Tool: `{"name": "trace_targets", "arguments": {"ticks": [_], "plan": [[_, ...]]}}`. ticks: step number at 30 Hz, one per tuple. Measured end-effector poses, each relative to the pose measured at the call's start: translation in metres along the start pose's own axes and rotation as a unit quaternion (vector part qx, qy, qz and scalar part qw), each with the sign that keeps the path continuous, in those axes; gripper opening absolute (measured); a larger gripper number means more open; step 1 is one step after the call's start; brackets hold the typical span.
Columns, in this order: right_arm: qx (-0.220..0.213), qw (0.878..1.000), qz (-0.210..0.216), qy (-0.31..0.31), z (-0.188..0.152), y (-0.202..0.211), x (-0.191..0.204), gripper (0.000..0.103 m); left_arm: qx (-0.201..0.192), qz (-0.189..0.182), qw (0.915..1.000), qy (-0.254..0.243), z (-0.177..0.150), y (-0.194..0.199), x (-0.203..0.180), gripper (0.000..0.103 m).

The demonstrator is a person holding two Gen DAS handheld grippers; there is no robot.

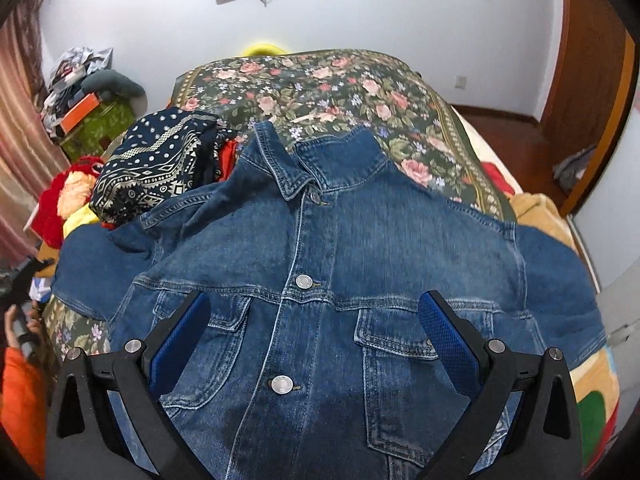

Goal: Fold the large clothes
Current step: 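Grasp the denim jacket sleeve with the left gripper and lift it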

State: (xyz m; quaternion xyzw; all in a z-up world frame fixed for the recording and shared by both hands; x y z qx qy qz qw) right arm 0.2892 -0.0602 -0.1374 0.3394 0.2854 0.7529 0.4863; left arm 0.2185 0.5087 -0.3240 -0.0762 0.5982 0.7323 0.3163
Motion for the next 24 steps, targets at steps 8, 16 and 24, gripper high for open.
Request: {"name": "trace_targets", "arguments": {"ticks": [8, 16, 24], "plan": [[0.006, 0.999, -0.002, -0.036, 0.002, 0.006, -0.021, 0.103, -0.017, 0.062, 0.9979, -0.013, 0.02, -0.006, -0.008, 0.022], [-0.003, 1.0, -0.01, -0.028, 0.003, 0.023, -0.033, 0.103, -0.098, 0.072, 0.9871, -0.104, 0.016, 0.065, -0.063, 0.006], [-0.023, 1.0, 0.005, -0.017, 0.01, 0.039, -0.038, 0.103, -0.171, -0.012, 0.9615, -0.215, -0.017, 0.16, -0.169, 0.005]]}}
Point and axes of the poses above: each gripper's, at about its wrist camera, not at the fingertips, and y roughly against the way its jaws point, x to its left, z to its top, the point moved 4 cm from there along -y, roughly the way its jaws point, and after that the axes turned 8 degrees about z, right-handed, at the moved point
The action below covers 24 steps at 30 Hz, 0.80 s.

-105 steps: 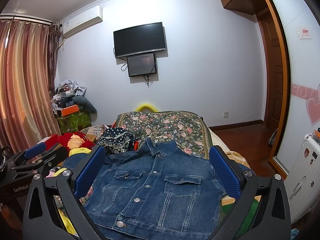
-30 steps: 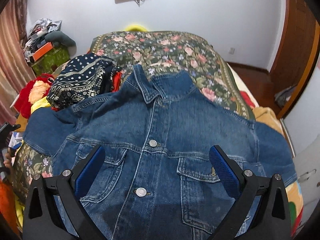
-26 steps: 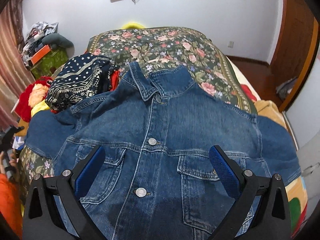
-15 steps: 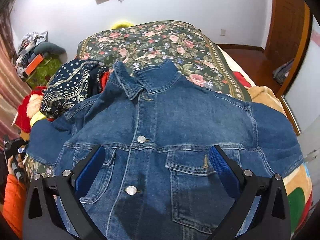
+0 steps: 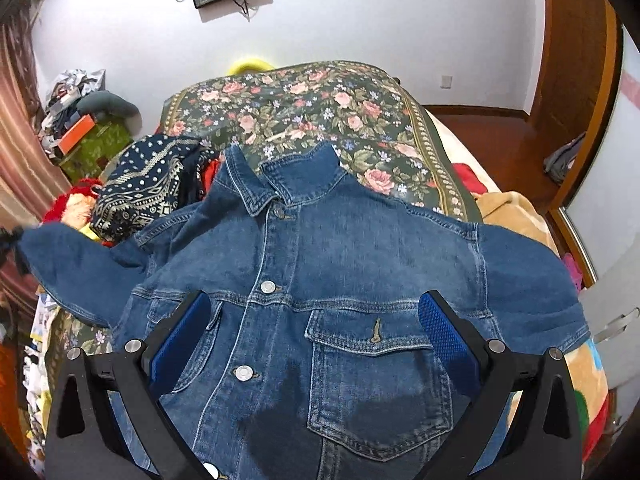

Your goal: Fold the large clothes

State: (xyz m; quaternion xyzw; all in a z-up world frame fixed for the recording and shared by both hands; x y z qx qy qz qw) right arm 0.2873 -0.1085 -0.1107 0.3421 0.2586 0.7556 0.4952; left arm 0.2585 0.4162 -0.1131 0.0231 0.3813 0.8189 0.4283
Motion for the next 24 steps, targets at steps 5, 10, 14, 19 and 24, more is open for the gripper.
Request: {"name": "trace_targets", "arguments": {"ticks": [5, 10, 14, 19, 24], "plan": [[-0.015, 1.0, 0.009, 0.005, 0.003, 0.009, -0.006, 0.103, -0.038, -0.066, 0.9951, -0.063, 0.006, 0.053, -0.086, 0.005], [-0.024, 1.0, 0.016, 0.005, 0.003, 0.014, -0.015, 0.103, -0.073, -0.105, 0.9836, -0.127, -0.014, 0.09, -0.173, 0.004], [-0.023, 1.0, 0.019, 0.005, 0.002, 0.014, -0.024, 0.103, -0.066, -0.128, 0.9715, -0.188, -0.051, 0.093, -0.237, 0.005], [-0.018, 1.0, 0.015, 0.003, -0.002, 0.015, -0.041, 0.103, -0.03, -0.173, 0.945, -0.276, -0.121, 0.084, -0.31, 0.005], [-0.01, 1.0, 0.008, -0.003, -0.01, 0.015, -0.06, 0.103, 0.051, -0.198, 0.9173, -0.342, -0.199, 0.061, -0.355, 0.005]]}}
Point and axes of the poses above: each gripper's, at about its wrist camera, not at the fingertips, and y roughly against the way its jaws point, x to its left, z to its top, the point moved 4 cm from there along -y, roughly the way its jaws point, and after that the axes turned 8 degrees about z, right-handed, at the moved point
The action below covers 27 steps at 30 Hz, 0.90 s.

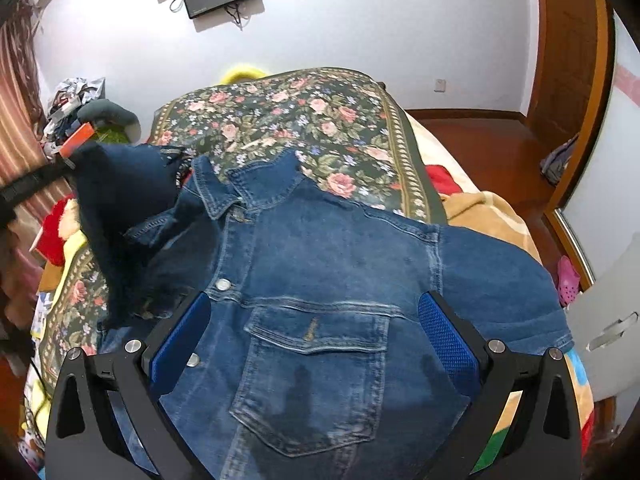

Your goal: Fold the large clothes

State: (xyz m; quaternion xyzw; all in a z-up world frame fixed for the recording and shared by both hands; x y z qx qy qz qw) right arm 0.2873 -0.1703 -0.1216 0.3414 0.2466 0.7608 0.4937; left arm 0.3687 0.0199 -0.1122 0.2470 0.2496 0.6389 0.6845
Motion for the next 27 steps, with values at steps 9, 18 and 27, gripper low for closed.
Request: {"name": "trace_targets", "arguments": {"ticks": [9, 18, 27], "plan": [[0.022, 1.0, -0.015, -0.007, -0.016, -0.001, -0.022, 0.103, 0.143, -0.062, 0.9848, -0.076, -0.086, -0.052, -0.091, 0.005], [0.04, 0.999, -0.019, 0.015, -0.021, -0.002, -0.013, 0.103, 0.132, -0.047, 0.9809, -0.134, -0.101, -0.016, -0.093, 0.046], [0.04, 0.995, -0.011, 0.09, -0.008, -0.008, 0.035, 0.103, 0.086, 0.034, 0.9928, -0.076, -0.098, 0.027, 0.004, 0.055]]}}
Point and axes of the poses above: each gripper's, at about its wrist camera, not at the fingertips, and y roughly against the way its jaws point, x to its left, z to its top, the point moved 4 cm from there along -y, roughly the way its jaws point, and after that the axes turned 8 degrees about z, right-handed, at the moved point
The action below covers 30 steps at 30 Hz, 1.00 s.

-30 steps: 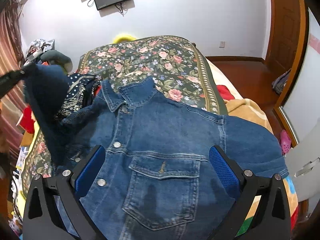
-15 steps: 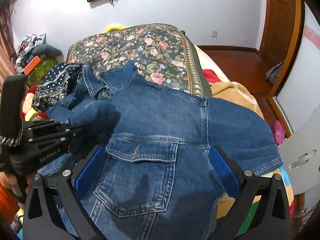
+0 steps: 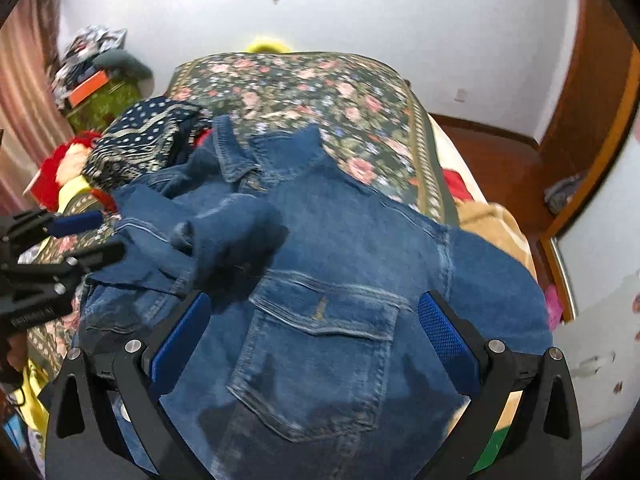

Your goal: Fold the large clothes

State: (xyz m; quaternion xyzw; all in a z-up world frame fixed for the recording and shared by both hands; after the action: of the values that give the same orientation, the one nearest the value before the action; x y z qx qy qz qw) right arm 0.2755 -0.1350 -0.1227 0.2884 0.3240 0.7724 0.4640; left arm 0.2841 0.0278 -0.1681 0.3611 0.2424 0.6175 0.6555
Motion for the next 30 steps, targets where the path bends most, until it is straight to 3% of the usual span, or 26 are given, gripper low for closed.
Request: {"name": "trace_targets", "arguments": {"ticks": [4, 10, 16, 20, 23, 26, 28, 29, 30], "plan": [[0.004, 0.999, 0.012, 0.039, 0.013, -0.011, 0.026, 0.103, 0.012, 0.043, 0.9983, 0.038, -0.023, 0.001, 0.051, 0.056], [0.043, 0.992, 0.005, 0.12, 0.031, -0.055, 0.058, 0.103, 0.069, 0.087, 0.9905, 0.081, -0.075, -0.02, 0.107, 0.057], [0.117, 0.979, -0.033, 0.166, 0.026, -0.118, 0.059, 0.101, 0.132, 0.099, 0.9818, 0.095, -0.126, -0.051, 0.123, 0.059], [0.124, 0.976, -0.05, 0.171, 0.029, -0.134, 0.057, 0.098, 0.157, 0.102, 0.9789, 0.081, -0.145, -0.071, 0.125, 0.06], [0.124, 0.973, -0.053, 0.187, 0.034, -0.143, 0.063, 0.085, 0.147, 0.118, 0.98, 0.062, -0.143, -0.079, 0.123, 0.069], [0.131, 0.969, -0.042, 0.205, 0.035, -0.153, 0.07, 0.065, 0.144, 0.122, 0.9809, 0.047, -0.134, -0.086, 0.116, 0.069], [0.127, 0.971, -0.036, 0.198, 0.037, -0.154, 0.07, 0.06, 0.138, 0.116, 0.9823, 0.051, -0.127, -0.088, 0.116, 0.069], [0.12, 0.973, -0.036, 0.193, 0.04, -0.153, 0.07, 0.051, 0.134, 0.115, 0.9828, 0.055, -0.122, -0.088, 0.116, 0.069], [0.111, 0.976, -0.035, 0.187, 0.043, -0.15, 0.068, 0.033, 0.129, 0.111, 0.9837, 0.059, -0.117, -0.088, 0.116, 0.069]]}}
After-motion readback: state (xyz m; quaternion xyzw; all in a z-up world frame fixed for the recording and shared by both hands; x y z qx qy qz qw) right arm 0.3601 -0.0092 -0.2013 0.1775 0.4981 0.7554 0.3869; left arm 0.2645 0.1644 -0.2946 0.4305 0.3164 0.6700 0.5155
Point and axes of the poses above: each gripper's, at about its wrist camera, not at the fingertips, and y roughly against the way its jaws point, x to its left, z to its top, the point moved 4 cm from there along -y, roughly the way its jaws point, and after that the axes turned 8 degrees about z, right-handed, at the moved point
